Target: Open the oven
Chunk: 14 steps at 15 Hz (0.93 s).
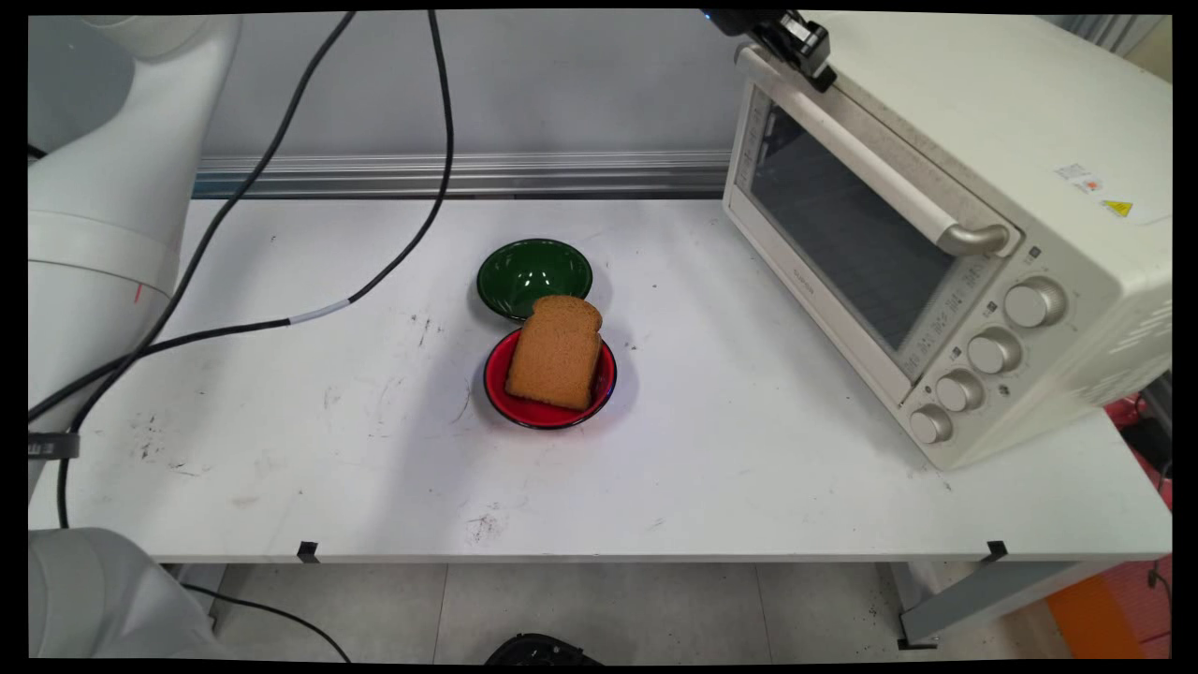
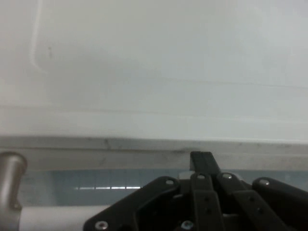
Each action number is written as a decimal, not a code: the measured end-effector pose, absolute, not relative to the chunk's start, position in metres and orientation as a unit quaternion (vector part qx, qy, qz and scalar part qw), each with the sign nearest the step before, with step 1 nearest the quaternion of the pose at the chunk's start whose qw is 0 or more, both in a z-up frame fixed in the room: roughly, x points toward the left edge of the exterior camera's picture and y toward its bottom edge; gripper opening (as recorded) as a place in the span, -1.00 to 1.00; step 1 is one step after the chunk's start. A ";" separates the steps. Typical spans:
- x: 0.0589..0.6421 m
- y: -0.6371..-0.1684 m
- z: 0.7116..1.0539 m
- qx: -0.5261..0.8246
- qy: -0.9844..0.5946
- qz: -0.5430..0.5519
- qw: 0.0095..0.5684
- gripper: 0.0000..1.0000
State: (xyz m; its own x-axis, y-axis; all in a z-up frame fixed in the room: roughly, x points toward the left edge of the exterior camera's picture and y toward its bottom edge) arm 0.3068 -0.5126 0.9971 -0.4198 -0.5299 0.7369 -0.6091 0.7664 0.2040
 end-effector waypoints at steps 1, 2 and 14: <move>0.305 -0.514 0.995 0.340 -0.840 0.046 0.419 -1.00; 0.303 -0.514 0.993 0.341 -0.840 0.045 0.420 -1.00; 0.304 -0.502 0.967 0.356 -0.843 0.025 0.403 -1.00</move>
State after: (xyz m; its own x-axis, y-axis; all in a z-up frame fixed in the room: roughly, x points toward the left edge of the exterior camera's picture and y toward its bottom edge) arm 0.3038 -0.5023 0.9671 -0.4216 -0.5799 0.6971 -0.6202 0.7453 0.2449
